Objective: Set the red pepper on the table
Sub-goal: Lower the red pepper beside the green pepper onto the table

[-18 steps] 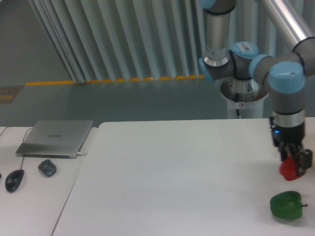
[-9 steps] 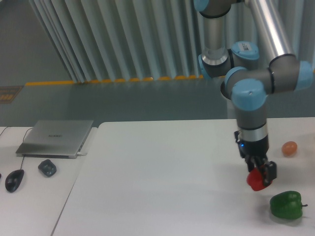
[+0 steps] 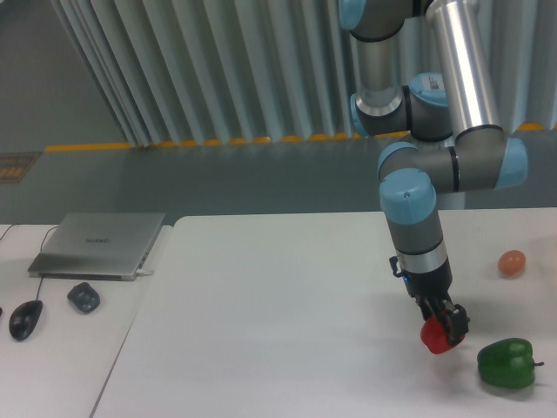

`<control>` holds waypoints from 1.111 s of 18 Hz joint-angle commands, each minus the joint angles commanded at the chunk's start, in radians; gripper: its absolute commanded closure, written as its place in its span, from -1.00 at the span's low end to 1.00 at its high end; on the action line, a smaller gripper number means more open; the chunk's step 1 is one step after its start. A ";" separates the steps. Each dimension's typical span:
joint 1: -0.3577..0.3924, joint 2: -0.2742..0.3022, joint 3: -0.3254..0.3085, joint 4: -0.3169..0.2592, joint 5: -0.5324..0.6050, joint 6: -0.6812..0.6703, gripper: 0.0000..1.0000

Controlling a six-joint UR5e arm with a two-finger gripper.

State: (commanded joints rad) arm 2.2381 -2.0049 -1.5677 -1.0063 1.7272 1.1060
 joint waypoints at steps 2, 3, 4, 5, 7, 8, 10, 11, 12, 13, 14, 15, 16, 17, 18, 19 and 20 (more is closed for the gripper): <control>-0.005 -0.009 0.000 0.002 0.014 0.000 -0.20; -0.009 -0.012 0.000 0.003 0.023 -0.002 -0.20; -0.012 -0.018 0.000 0.012 0.031 -0.002 -0.20; -0.020 -0.026 0.000 0.021 0.038 -0.002 -0.20; -0.025 -0.034 -0.002 0.026 0.046 -0.015 -0.20; -0.025 -0.034 -0.002 0.026 0.049 -0.017 -0.20; -0.025 -0.034 -0.002 0.028 0.049 -0.015 -0.22; -0.029 -0.037 -0.002 0.028 0.049 -0.015 -0.34; -0.029 -0.037 -0.002 0.029 0.049 -0.015 -0.48; -0.029 -0.037 -0.002 0.029 0.049 -0.015 -0.52; -0.029 -0.037 -0.002 0.029 0.049 -0.015 -0.63; -0.029 -0.037 -0.002 0.029 0.049 -0.015 -0.79; -0.029 -0.037 -0.002 0.029 0.049 -0.015 -0.80; -0.029 -0.035 -0.002 0.029 0.049 -0.014 -0.81; -0.029 -0.035 -0.002 0.029 0.049 -0.014 -0.93; -0.029 -0.035 -0.002 0.029 0.049 -0.014 -0.99; -0.029 -0.034 -0.002 0.028 0.049 -0.014 -0.99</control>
State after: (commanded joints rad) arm 2.2089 -2.0387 -1.5693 -0.9787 1.7763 1.0922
